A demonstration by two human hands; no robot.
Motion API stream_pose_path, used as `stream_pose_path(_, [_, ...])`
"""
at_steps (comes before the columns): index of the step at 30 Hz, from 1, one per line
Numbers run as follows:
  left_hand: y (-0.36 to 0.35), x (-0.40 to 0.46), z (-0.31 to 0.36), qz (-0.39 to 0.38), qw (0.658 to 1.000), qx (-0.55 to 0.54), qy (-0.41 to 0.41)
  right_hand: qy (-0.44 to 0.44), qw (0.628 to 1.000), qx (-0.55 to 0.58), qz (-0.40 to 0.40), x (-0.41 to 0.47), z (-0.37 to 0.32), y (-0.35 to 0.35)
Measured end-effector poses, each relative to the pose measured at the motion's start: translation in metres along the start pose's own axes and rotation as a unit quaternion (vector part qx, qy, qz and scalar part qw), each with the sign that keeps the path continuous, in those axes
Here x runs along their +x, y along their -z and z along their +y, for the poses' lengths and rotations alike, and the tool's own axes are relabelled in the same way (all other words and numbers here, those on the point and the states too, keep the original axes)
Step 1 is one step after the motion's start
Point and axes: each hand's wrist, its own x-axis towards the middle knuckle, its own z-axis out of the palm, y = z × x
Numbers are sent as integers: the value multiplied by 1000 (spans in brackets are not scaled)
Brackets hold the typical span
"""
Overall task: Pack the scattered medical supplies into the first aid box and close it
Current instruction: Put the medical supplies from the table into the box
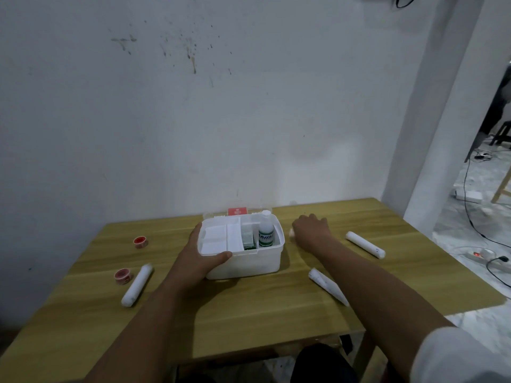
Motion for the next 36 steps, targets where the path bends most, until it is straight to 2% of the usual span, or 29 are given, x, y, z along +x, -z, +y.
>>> stream_pose_path(3, [0, 0, 0, -2, 1000, -5, -3, -31, 982, 178, 59, 4, 15, 22])
stream_pose_path(6, [6, 4, 1, -16, 1000, -3, -5, -33, 936, 327, 125, 4, 26, 64])
stream_pose_path(8, [11, 6, 4, -29, 1000, 4, -5, -9, 903, 406, 142, 1, 28, 93])
stream_pose_path(11, [16, 14, 13, -51, 998, 38, 1, 40, 845, 519, 119, -10, 23, 122])
stream_pose_path(14, [20, 25, 12, -69, 996, 57, 6, 79, 823, 557, 77, -23, 7, 129])
stream_pose_path(17, [24, 31, 12, -82, 992, 92, 18, 99, 830, 545, 58, -28, -10, 119])
stream_pose_path(21, [25, 33, 10, -82, 992, 96, 27, 105, 870, 481, 27, -29, -26, 91])
stream_pose_path(28, [16, 20, 21, -70, 997, 38, -17, 110, 939, 321, 57, -27, -42, 67])
stream_pose_path(32, [15, 19, 26, -70, 997, 26, -16, 118, 946, 297, 61, -28, -44, 69])
stream_pose_path(36, [17, 22, 23, -77, 996, 37, -16, 90, 929, 345, 100, -29, -26, 79])
